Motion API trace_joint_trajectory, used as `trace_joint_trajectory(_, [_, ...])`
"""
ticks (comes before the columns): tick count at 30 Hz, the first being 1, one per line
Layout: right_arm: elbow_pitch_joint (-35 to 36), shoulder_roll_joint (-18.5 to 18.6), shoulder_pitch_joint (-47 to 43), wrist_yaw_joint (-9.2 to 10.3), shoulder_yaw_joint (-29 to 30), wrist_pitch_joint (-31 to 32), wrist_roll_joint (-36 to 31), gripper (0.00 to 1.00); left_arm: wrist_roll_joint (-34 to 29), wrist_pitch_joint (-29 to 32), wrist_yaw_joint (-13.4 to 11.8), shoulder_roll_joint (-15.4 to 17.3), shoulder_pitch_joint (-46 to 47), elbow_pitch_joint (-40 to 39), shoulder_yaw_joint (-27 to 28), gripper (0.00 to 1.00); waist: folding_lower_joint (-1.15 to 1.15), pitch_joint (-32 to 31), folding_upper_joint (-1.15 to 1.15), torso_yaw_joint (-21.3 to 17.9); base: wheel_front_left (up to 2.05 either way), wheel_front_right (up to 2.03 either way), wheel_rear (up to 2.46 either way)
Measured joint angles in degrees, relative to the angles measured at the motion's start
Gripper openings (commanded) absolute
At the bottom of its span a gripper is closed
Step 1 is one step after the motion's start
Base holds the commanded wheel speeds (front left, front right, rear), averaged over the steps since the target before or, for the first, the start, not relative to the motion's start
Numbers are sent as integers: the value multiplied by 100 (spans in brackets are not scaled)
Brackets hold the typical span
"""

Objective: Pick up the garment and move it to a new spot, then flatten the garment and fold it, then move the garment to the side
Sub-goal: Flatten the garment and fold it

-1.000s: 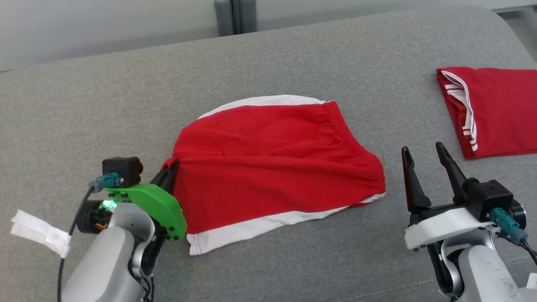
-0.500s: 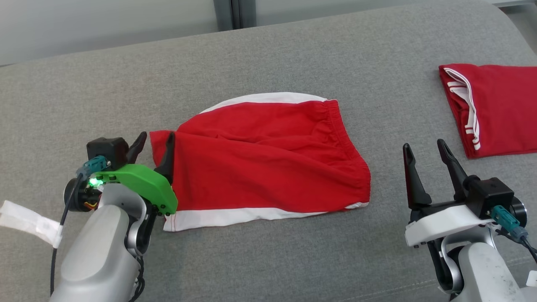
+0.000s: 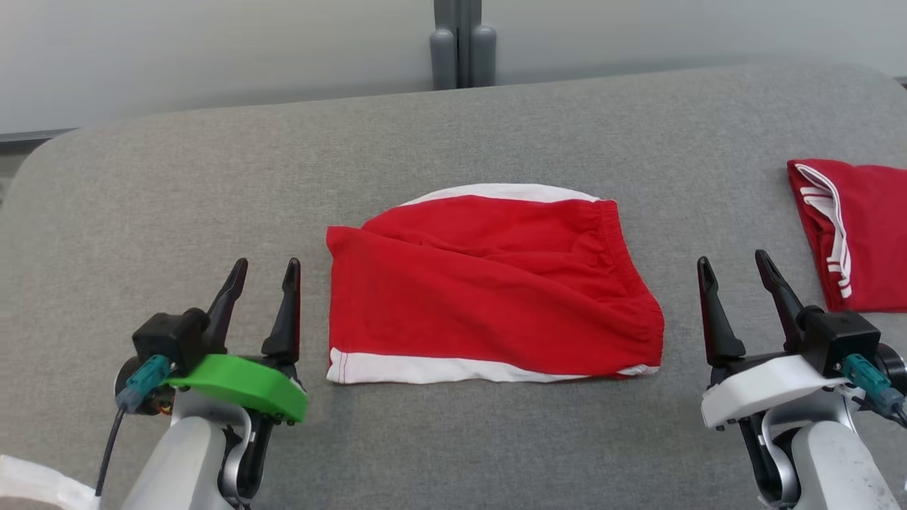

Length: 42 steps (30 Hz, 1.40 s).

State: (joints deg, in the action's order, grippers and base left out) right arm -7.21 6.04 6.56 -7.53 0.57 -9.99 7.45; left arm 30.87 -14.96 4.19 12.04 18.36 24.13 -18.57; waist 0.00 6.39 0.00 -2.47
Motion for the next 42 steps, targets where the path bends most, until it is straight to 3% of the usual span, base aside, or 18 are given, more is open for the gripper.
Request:
trace_joint_trajectory(6, [12,12,-151,0,62,58,12,100,-516,-9,36,-177,-621,-684,568,100,0,-216,0,280,0,0,0])
trace_joint_trajectory(16, [-64,-49,-533,0,187,46,62,100,-882,-8,178,-382,-1190,-826,1046,100,0,-577,0,524,0,0,0])
trace_joint_trajectory(42, [93,-183,-748,1,147,107,52,100,-992,-8,294,-355,-1189,-520,906,100,0,-587,0,443,0,0,0])
